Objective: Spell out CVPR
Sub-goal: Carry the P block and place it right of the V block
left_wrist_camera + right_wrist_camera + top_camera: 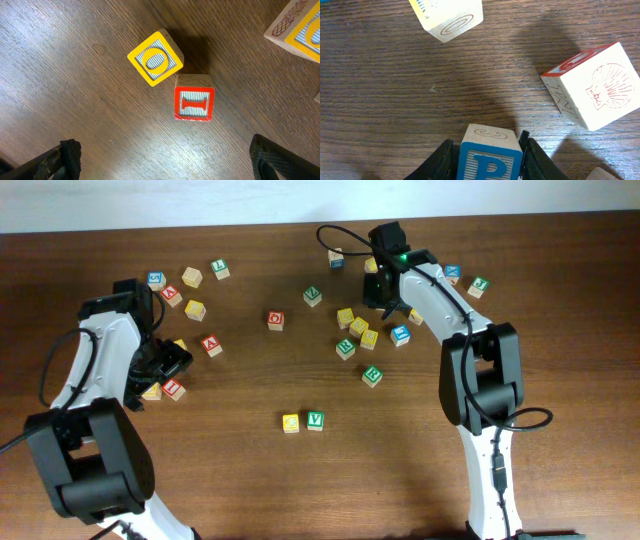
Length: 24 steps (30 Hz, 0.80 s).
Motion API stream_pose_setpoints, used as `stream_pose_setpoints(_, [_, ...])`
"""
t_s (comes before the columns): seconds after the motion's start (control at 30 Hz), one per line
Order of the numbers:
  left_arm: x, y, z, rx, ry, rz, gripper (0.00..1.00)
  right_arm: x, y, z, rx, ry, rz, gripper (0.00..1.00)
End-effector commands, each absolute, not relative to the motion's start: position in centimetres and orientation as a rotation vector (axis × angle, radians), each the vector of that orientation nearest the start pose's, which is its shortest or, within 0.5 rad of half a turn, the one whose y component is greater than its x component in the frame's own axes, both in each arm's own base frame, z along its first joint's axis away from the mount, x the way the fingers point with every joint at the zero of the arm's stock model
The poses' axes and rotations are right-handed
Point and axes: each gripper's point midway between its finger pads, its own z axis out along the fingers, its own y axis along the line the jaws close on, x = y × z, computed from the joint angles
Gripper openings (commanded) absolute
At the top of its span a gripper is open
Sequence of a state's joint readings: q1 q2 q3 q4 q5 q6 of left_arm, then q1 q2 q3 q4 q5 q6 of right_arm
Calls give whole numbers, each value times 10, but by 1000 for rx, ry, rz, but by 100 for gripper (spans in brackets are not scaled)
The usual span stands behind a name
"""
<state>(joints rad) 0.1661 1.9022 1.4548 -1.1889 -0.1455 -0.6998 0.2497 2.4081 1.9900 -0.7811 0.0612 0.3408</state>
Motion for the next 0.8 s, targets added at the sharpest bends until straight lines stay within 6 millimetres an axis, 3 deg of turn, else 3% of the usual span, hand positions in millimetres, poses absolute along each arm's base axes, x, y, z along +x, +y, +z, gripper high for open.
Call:
stream_pose_setpoints(0.0, [326, 82, 65, -1331, 2872, 260, 99, 544, 132, 25, 142, 2743, 90, 26])
stream_pose_setpoints(0.17, [326, 82, 65, -1331, 2871, 260, 99, 544, 132, 70, 142, 2683, 113, 27])
stream_pose_setpoints(0.3, [326, 82, 65, -1331, 2872, 260, 99, 528, 131, 136, 134, 2625, 139, 27])
stream_pose_setpoints(0.4, [326, 82, 65, -1331, 2872, 260, 99, 492, 144, 202, 78, 2580, 173, 26])
stream_pose_setpoints(0.5, [326, 82, 65, -1331, 2872, 260, 99, 452, 167, 240, -10, 2574, 203, 26])
stream_pose_setpoints(0.57, [326, 82, 65, -1331, 2871, 260, 99, 414, 186, 248, -96, 2630, 206, 25])
stream_pose_setpoints(0.63, [326, 82, 65, -1331, 2872, 260, 99, 388, 200, 239, -123, 2708, 195, 24])
stream_pose_setpoints(0.77, [326, 82, 65, -1331, 2872, 260, 99, 345, 219, 197, -157, 2880, 123, 24])
